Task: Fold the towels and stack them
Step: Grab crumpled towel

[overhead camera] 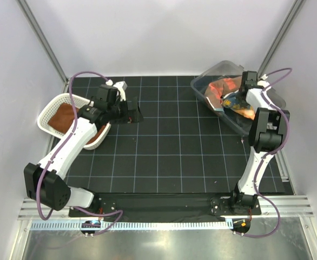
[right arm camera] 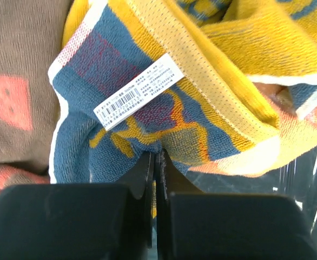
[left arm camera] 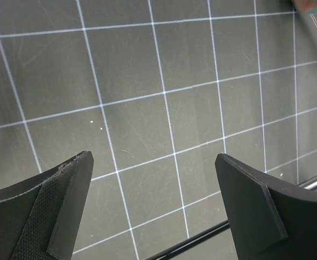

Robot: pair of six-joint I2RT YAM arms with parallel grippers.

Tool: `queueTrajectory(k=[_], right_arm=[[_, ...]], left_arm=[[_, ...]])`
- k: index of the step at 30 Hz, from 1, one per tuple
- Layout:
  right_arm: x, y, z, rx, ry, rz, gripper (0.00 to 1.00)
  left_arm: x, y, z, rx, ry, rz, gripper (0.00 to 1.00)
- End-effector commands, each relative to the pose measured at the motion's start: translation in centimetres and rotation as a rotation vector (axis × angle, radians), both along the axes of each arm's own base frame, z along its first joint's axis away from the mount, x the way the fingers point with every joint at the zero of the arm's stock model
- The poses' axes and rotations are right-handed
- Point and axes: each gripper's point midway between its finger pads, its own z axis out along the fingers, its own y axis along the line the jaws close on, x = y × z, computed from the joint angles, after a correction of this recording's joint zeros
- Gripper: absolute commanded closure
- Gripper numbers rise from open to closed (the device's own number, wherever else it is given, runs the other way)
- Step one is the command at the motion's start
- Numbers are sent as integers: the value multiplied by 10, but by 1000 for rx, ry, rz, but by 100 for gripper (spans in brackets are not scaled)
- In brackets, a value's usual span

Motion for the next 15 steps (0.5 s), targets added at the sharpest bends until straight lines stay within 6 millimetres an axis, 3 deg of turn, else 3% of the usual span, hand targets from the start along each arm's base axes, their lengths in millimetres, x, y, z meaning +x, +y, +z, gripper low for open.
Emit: queueTrajectory(k=[1,4,5,7,9,10,11,12,13,15], right_arm=[[18,-13,51,16,-172,-2,99],[18,4,101,26,-253,141,99],[14,11,135,19,-303,188,99],[5,43,172,50,-350,348,99],[-16,73,211,77,-402,485,99],[-24,101,224,116,-423,582,99],[-38,117,229,134,-409,632,99],[-53,134,250,129,-444,688,99],[-65,164,259,140,-456,775,99],[-89,198,268,134,-446,836,99]], left_arm=[[9,3,22,-14,-84,30,0],[15,4,55,-51,-160,12,0],[20,3,70,-85,-197,18,1],[34,8,108,-192,-292,77,0],[38,13,124,-254,-315,86,1],[44,26,135,-277,-326,115,0],[39,21,139,-329,-299,78,0],[39,23,143,-347,-294,69,1],[39,31,142,-350,-287,77,0],[31,31,141,-345,-291,39,0]])
